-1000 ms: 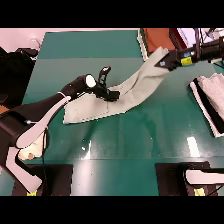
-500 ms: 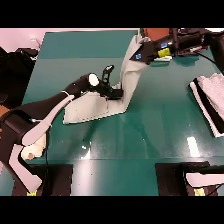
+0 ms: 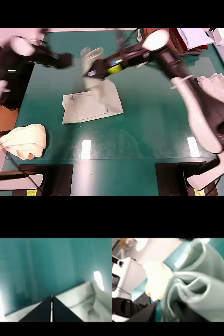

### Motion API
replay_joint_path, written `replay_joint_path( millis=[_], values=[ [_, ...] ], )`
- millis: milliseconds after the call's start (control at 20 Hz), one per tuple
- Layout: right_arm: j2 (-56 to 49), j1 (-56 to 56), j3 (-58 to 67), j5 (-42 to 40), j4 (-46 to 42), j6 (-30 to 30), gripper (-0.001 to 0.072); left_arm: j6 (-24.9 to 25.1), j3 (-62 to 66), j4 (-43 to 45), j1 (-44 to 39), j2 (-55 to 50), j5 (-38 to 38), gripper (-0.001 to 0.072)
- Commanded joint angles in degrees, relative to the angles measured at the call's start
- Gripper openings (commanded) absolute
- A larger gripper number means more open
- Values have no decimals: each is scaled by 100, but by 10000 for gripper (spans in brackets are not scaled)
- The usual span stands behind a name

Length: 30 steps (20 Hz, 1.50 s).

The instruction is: Fold the shirts.

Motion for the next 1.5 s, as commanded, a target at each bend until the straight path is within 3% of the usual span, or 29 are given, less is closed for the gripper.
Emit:
replay_joint_path(
  millis=[0,100,150,300,500,550,600,650,900,1200,1250,1350,1400,1450],
  values=[
    [-979,975,590,-907,372,-581,377,-20,15,411,841,955,-153,25],
    [-1150,1038,925,-778,-107,-553,348,-17,9,417,944,1137,-227,25],
    [-1021,944,780,-750,-424,-369,282,-17,9,413,942,1163,-304,25],
    [-313,240,-313,-590,-1259,-20,282,28,-59,409,649,1137,-376,25],
    [529,-1187,-2026,-354,-1746,367,290,149,-66,409,24,1008,-315,25],
    [640,-1521,-2420,-317,-1731,367,345,179,-76,409,-120,968,-278,26],
    [693,-1851,-2787,-286,-1729,435,535,179,-83,404,-258,927,-251,26],
    [684,-2087,-3053,-236,-1725,592,608,181,-83,407,-369,872,-240,26],
    [234,-2345,-3628,-297,-1003,474,595,179,-94,317,-754,704,-219,26],
    [-990,-1410,-2660,-291,-39,391,595,177,-94,136,-883,704,-111,26],
    [-1231,-1233,-2420,-291,203,308,536,175,-94,118,-883,704,-122,26],
    [-1582,-946,-1961,-297,422,164,313,177,-94,-138,-883,704,-122,26],
    [-1696,-826,-1729,-332,382,98,135,184,-96,-313,-883,702,-125,26],
    [-1725,-758,-1565,-428,356,42,17,181,-109,-398,-887,702,-111,25]
  ],
)
